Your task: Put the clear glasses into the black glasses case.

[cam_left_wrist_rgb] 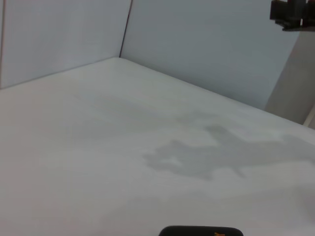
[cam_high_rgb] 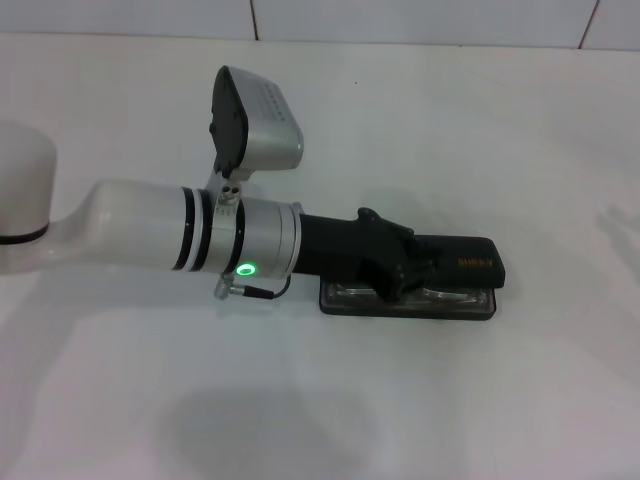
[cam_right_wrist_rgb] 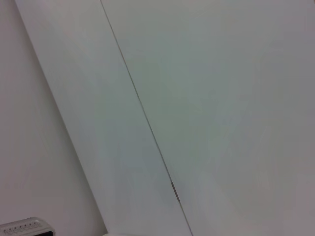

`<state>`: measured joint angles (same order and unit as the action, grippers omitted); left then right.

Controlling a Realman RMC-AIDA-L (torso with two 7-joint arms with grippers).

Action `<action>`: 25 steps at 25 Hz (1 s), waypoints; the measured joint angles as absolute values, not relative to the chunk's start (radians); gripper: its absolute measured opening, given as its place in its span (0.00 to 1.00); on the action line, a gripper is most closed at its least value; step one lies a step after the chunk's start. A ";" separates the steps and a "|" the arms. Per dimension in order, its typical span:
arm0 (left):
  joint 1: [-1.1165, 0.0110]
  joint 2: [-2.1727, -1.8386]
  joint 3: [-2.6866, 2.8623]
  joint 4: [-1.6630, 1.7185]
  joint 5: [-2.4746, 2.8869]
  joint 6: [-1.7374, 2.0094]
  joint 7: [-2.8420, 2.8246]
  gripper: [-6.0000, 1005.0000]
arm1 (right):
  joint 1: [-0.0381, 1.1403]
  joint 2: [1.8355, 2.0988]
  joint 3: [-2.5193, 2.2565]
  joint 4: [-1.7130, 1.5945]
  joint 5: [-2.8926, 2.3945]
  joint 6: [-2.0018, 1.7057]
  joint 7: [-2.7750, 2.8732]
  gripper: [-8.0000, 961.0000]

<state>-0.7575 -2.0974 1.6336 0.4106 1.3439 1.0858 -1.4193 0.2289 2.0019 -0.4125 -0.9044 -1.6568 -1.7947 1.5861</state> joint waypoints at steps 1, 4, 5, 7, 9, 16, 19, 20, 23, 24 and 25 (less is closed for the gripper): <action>-0.754 -2.097 1.637 0.412 1.344 1.086 -1.419 0.19 | 0.230 2.002 -0.413 -0.904 -1.657 -1.795 1.586 0.17; -0.749 -2.096 1.651 0.420 1.345 1.088 -1.419 0.19 | 0.233 2.002 -0.413 -0.902 -1.657 -1.794 1.586 0.17; -0.748 -2.095 1.655 0.421 1.345 1.090 -1.419 0.19 | 0.233 2.002 -0.413 -0.902 -1.657 -1.793 1.586 0.17; -0.749 -2.095 1.659 0.421 1.345 1.098 -1.418 0.19 | 0.234 2.002 -0.413 -0.901 -1.657 -1.791 1.586 0.17; -0.749 -2.094 1.659 0.422 1.345 1.109 -1.417 0.19 | 0.236 2.002 -0.413 -0.897 -1.657 -1.791 1.586 0.17; -0.690 -2.091 1.621 0.572 1.330 1.257 -1.430 0.21 | 0.244 1.996 -0.413 -0.892 -1.693 -1.796 1.572 0.17; -0.618 -2.084 1.532 0.688 1.332 1.406 -1.436 0.22 | 0.256 1.994 -0.423 -0.892 -1.736 -1.828 1.536 0.17; -0.596 -2.082 1.490 0.715 1.335 1.474 -1.414 0.23 | 0.258 1.995 -0.433 -0.892 -1.746 -1.847 1.516 0.17; -0.546 -2.075 1.357 0.738 1.335 1.675 -1.288 0.24 | 0.262 2.005 -0.484 -0.885 -1.762 -1.895 1.436 0.19; -0.534 -2.073 1.321 0.735 1.336 1.718 -1.265 0.27 | 0.262 2.008 -0.497 -0.881 -1.761 -1.901 1.422 0.21; -0.518 -2.066 1.266 0.732 1.344 1.759 -1.259 0.31 | 0.265 2.012 -0.534 -0.859 -1.753 -1.909 1.401 0.22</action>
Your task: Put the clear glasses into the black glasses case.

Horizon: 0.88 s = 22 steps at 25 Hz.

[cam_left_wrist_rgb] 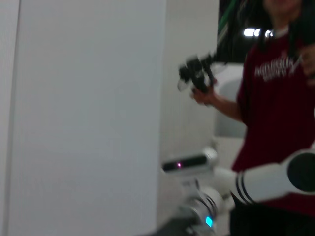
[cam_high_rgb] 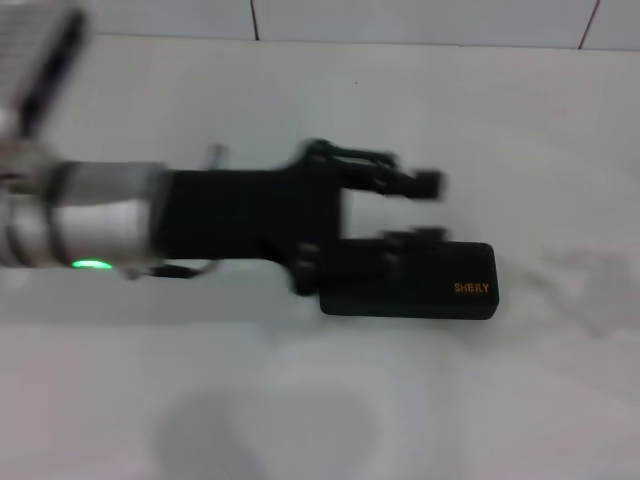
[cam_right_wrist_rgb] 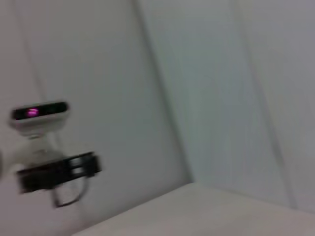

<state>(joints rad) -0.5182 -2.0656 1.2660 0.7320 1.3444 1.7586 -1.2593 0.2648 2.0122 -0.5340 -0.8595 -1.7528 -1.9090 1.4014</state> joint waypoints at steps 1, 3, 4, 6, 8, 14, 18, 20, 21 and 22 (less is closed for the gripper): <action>-0.507 -2.057 1.229 0.731 1.356 1.776 -1.276 0.34 | 0.271 2.013 -0.565 -0.836 -1.745 -1.912 1.391 0.23; -0.484 -2.036 1.187 0.731 1.372 1.790 -1.339 0.40 | 0.296 2.015 -0.628 -0.774 -1.734 -1.915 1.372 0.27; -0.470 -2.026 1.175 0.732 1.376 1.797 -1.365 0.43 | 0.313 2.015 -0.655 -0.744 -1.730 -1.918 1.361 0.30; -0.448 -2.013 1.158 0.735 1.376 1.814 -1.381 0.52 | 0.355 2.020 -0.718 -0.674 -1.719 -1.934 1.331 0.35; -0.430 -2.002 1.138 0.735 1.380 1.827 -1.391 0.62 | 0.389 2.022 -0.765 -0.628 -1.697 -1.946 1.315 0.40; -0.387 -1.986 1.131 0.732 1.421 1.834 -1.398 0.73 | 0.478 2.023 -0.853 -0.586 -1.656 -1.948 1.315 0.66; -0.378 -1.990 1.131 0.732 1.457 1.834 -1.403 0.76 | 0.498 2.025 -0.865 -0.583 -1.655 -1.946 1.323 0.79; -0.377 -1.993 1.130 0.732 1.468 1.835 -1.405 0.76 | 0.501 2.025 -0.866 -0.576 -1.655 -1.944 1.323 0.85; -0.374 -1.994 1.130 0.732 1.471 1.836 -1.406 0.76 | 0.502 2.025 -0.866 -0.573 -1.655 -1.943 1.323 0.87; -0.371 -1.995 1.129 0.732 1.471 1.836 -1.407 0.76 | 0.502 2.025 -0.866 -0.570 -1.655 -1.942 1.323 0.87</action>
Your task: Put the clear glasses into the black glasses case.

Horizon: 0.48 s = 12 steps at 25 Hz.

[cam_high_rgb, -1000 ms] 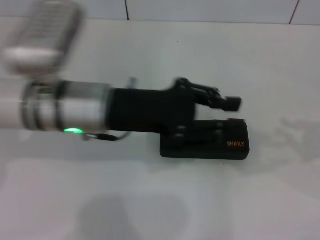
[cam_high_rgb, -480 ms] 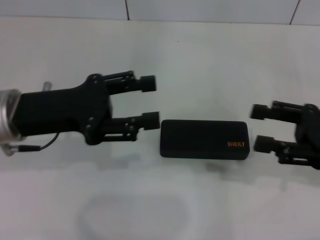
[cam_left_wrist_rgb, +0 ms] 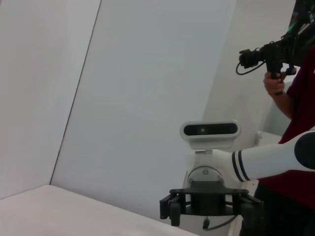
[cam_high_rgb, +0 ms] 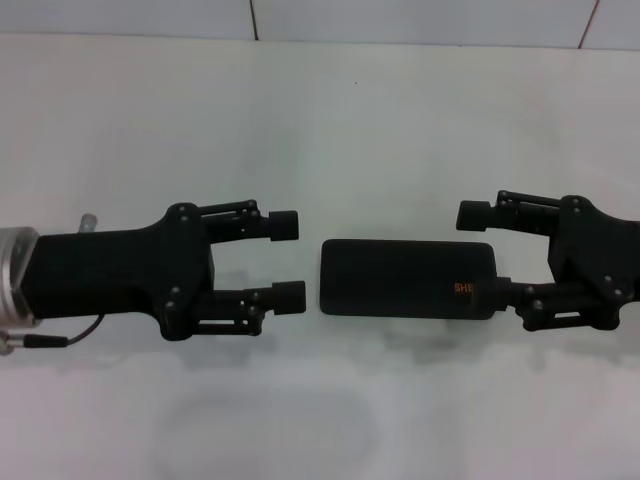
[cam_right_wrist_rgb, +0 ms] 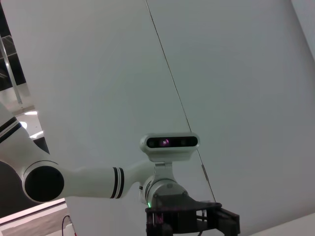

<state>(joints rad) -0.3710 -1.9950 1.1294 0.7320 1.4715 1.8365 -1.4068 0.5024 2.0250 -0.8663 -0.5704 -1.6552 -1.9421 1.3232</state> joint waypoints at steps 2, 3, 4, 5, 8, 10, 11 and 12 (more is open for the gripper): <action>-0.367 -1.996 1.129 0.732 1.472 1.837 -1.409 0.76 | 0.503 2.025 -0.867 -0.569 -1.655 -1.941 1.323 0.87; -0.366 -1.996 1.129 0.732 1.472 1.837 -1.409 0.76 | 0.503 2.025 -0.868 -0.566 -1.655 -1.940 1.323 0.87; -0.364 -1.996 1.129 0.732 1.472 1.837 -1.410 0.76 | 0.504 2.026 -0.868 -0.565 -1.655 -1.940 1.323 0.87; -0.363 -1.996 1.129 0.732 1.472 1.837 -1.411 0.76 | 0.505 2.026 -0.868 -0.560 -1.655 -1.940 1.323 0.87; -0.359 -1.996 1.128 0.733 1.472 1.839 -1.412 0.76 | 0.509 2.026 -0.869 -0.545 -1.655 -1.939 1.321 0.87; -0.356 -1.996 1.128 0.733 1.472 1.842 -1.412 0.76 | 0.510 2.027 -0.869 -0.541 -1.655 -1.939 1.318 0.87; -0.356 -1.996 1.128 0.733 1.472 1.843 -1.413 0.76 | 0.510 2.027 -0.869 -0.538 -1.654 -1.939 1.317 0.87; -0.355 -1.997 1.128 0.733 1.472 1.843 -1.413 0.76 | 0.511 2.027 -0.870 -0.535 -1.652 -1.939 1.316 0.87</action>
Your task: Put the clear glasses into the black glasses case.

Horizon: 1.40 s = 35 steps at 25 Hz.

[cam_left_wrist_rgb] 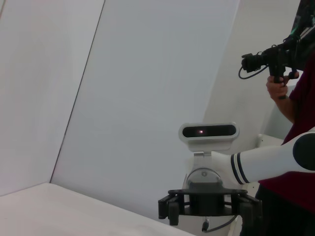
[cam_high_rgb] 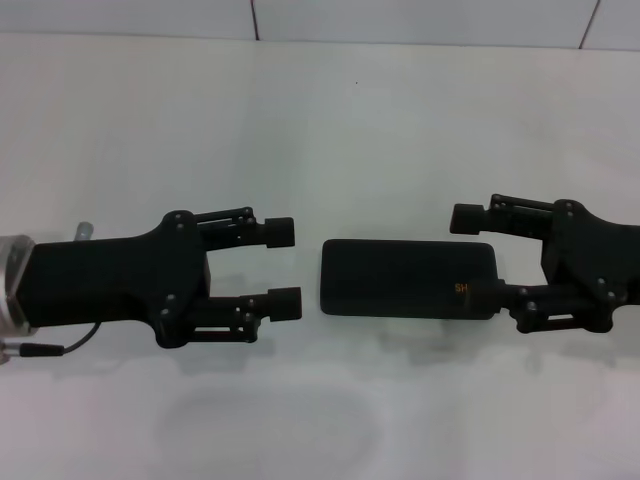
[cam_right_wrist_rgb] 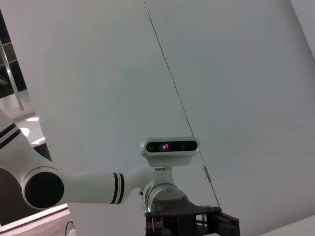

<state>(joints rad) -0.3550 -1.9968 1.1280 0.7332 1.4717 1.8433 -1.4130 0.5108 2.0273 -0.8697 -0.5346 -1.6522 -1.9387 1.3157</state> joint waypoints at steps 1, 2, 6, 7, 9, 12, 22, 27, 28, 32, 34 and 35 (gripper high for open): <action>-0.354 -1.997 1.128 0.733 1.472 1.843 -1.413 0.76 | 0.511 2.027 -0.870 -0.531 -1.651 -1.939 1.315 0.87; -0.354 -1.998 1.128 0.733 1.472 1.844 -1.414 0.76 | 0.512 2.028 -0.870 -0.527 -1.649 -1.939 1.314 0.87; -0.348 -1.999 1.127 0.733 1.472 1.844 -1.414 0.76 | 0.515 2.028 -0.871 -0.519 -1.648 -1.939 1.312 0.87; -0.345 -2.000 1.127 0.733 1.472 1.844 -1.415 0.76 | 0.515 2.028 -0.871 -0.518 -1.648 -1.938 1.312 0.87; -0.344 -2.000 1.127 0.733 1.472 1.844 -1.415 0.76 | 0.514 2.028 -0.871 -0.517 -1.647 -1.937 1.311 0.87; -0.341 -2.000 1.127 0.732 1.472 1.844 -1.415 0.76 | 0.513 2.028 -0.876 -0.517 -1.646 -1.937 1.307 0.87; -0.340 -2.000 1.127 0.706 1.471 1.844 -1.408 0.75 | 0.511 2.028 -0.893 -0.517 -1.634 -1.946 1.289 0.87; -0.339 -2.000 1.127 0.706 1.471 1.843 -1.407 0.75 | 0.511 2.028 -0.893 -0.517 -1.632 -1.947 1.289 0.87; -0.339 -2.000 1.127 0.706 1.471 1.843 -1.407 0.75 | 0.511 2.028 -0.893 -0.517 -1.632 -1.947 1.289 0.87; -0.338 -2.000 1.127 0.701 1.471 1.842 -1.407 0.75 | 0.510 2.028 -0.893 -0.517 -1.632 -1.948 1.289 0.87; -0.338 -2.000 1.128 0.697 1.471 1.842 -1.407 0.75 | 0.509 2.028 -0.893 -0.517 -1.632 -1.948 1.289 0.87; -0.338 -2.000 1.127 0.697 1.471 1.842 -1.407 0.75 | 0.508 2.028 -0.893 -0.517 -1.632 -1.948 1.288 0.87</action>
